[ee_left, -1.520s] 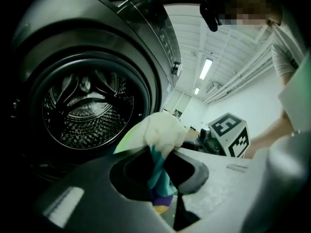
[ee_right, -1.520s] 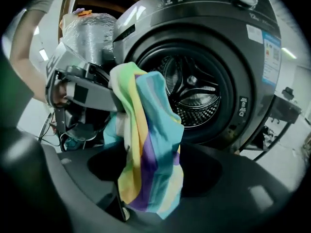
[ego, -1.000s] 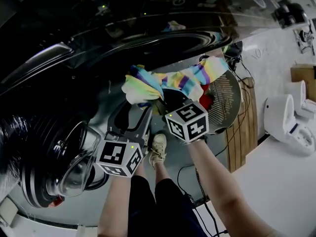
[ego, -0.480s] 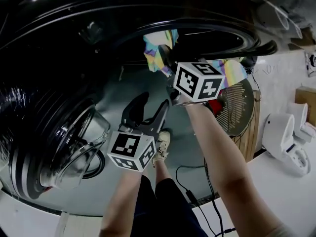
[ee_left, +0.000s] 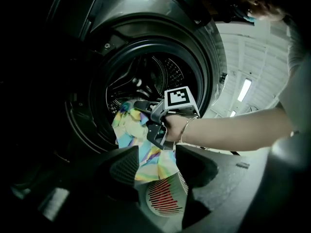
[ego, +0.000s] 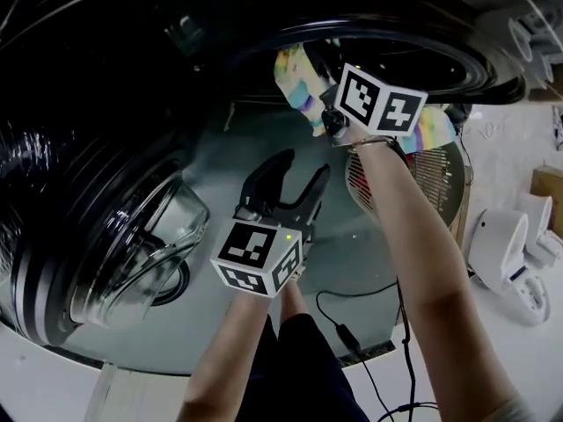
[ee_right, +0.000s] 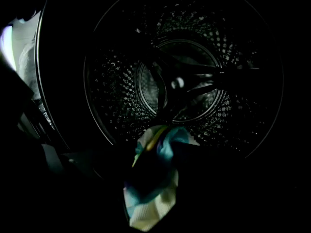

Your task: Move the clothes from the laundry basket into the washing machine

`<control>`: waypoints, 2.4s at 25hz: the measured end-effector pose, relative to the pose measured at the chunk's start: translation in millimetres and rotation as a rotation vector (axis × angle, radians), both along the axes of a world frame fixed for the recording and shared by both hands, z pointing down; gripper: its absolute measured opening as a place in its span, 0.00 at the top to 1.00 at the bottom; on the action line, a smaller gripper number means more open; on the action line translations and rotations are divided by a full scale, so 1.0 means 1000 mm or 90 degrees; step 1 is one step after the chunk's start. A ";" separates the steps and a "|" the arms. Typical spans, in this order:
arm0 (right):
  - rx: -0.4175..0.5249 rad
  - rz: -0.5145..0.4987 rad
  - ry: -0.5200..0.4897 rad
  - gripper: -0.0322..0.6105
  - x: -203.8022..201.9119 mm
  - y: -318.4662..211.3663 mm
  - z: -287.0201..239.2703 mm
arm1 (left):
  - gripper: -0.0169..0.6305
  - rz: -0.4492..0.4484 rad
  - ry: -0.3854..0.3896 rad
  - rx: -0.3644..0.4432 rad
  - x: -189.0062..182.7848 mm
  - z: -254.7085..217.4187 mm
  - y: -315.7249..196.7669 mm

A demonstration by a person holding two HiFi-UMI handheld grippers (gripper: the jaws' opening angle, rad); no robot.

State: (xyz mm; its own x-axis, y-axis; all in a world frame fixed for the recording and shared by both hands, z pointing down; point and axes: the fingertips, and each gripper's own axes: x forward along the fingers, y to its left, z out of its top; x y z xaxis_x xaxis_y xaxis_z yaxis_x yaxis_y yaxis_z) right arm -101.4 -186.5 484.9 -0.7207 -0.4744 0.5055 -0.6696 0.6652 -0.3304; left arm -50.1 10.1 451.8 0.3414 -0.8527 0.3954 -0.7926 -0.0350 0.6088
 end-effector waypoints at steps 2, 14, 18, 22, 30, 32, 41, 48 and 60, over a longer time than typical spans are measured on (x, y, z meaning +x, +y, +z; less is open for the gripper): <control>-0.010 0.023 -0.012 0.39 0.014 0.000 -0.003 | 0.60 0.002 -0.005 -0.006 -0.002 0.003 0.003; -0.027 0.051 0.312 0.16 0.170 0.069 0.093 | 0.60 0.004 0.006 -0.054 0.011 0.025 0.023; -0.010 0.018 0.465 0.12 0.207 0.047 0.118 | 0.61 -0.004 -0.009 -0.060 0.006 0.028 0.028; -0.036 0.030 0.534 0.13 0.241 0.030 0.130 | 0.61 -0.017 -0.008 -0.064 0.003 0.034 0.030; -0.066 0.017 0.550 0.85 0.261 0.028 0.133 | 0.62 -0.001 -0.003 -0.066 0.013 0.039 0.028; -0.062 0.025 0.522 0.88 0.255 0.029 0.126 | 0.62 0.001 -0.003 -0.067 0.014 0.039 0.027; -0.011 0.010 0.317 0.88 0.176 0.062 0.065 | 0.65 0.016 -0.015 -0.063 0.014 0.030 0.018; -0.005 0.001 0.221 0.88 0.111 0.066 0.041 | 0.66 0.032 -0.019 -0.052 0.012 0.019 0.015; 0.140 -0.048 0.008 0.88 -0.028 0.003 -0.059 | 0.66 0.016 -0.014 -0.041 0.003 0.005 0.010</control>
State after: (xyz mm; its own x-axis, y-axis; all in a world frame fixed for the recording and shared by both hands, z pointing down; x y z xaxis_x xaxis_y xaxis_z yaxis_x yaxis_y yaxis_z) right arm -129.4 -183.7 426.3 -0.7526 -0.5198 0.4043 -0.6187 0.7684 -0.1637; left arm -47.6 20.3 457.1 0.3528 -0.8169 0.4563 -0.8052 -0.0166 0.5928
